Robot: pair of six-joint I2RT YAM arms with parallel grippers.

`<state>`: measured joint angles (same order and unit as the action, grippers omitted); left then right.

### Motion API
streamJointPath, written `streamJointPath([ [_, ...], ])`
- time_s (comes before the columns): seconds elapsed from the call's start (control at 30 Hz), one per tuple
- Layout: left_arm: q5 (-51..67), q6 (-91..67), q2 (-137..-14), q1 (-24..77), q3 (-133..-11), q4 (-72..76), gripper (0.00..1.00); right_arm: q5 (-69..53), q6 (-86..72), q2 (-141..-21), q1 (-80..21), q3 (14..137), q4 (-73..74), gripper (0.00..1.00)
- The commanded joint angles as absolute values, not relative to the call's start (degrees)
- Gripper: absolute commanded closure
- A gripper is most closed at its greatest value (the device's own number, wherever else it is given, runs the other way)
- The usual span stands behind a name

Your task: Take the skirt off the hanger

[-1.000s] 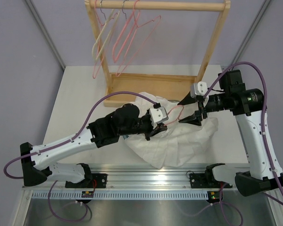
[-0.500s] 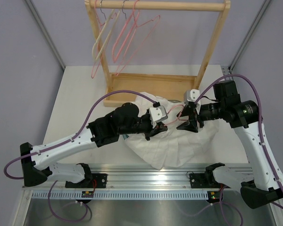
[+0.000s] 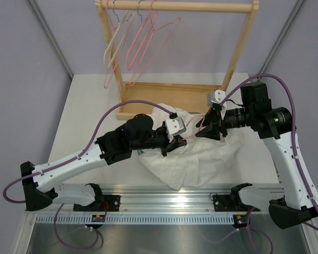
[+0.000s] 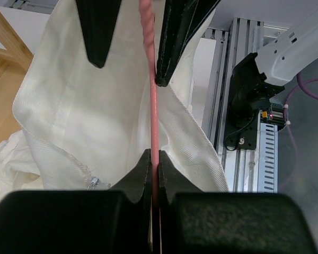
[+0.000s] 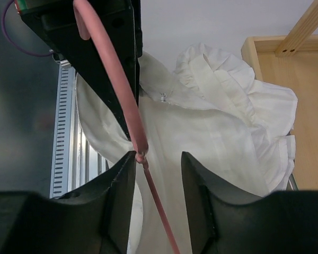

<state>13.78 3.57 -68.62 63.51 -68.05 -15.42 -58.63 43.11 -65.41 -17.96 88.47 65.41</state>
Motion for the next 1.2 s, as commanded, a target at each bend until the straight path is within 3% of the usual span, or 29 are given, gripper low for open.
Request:
streamJointPath([
  [0.0, 16.78, 3.69, -65.92, 63.11, -69.43, -9.15, 1.0, -57.31, 45.07, -66.01, -18.37, 87.89, 64.94, 0.55],
  [0.33, 20.12, 0.62, -65.83, 60.82, -68.91, -6.15, 1.0, -54.67, 52.73, -66.97, -18.81, 86.4, 68.82, 0.56],
  [0.6, 23.55, -1.84, -65.83, 60.38, -68.38, -3.61, 1.0, -54.49, 55.19, -66.97, -20.56, 85.52, 68.38, 0.64],
  [0.73, 27.15, -0.88, -66.44, 60.03, -68.64, -3.87, 1.0, -58.08, 60.1, -67.85, -20.74, 87.09, 72.14, 0.77],
  [0.83, 29.79, 0.26, -67.06, 59.33, -69.26, -5.88, 1.0, -60.55, 64.24, -69.51, -20.74, 90.08, 77.68, 0.98],
  [1.1, 31.73, 3.96, -67.41, 56.52, -68.73, -8.61, 1.0, -62.84, 61.28, -68.82, -20.83, 91.58, 78.23, 1.0],
  [1.13, 31.9, 3.96, -67.5, 56.51, -68.56, -8.53, 0.98, -62.15, 60.04, -68.12, -20.92, 91.58, 77.18, 1.0],
  [1.17, 31.47, 3.78, -67.5, 56.51, -68.12, -8.35, 0.78, -61.53, 58.81, -67.68, -20.92, 91.58, 75.95, 1.0],
])
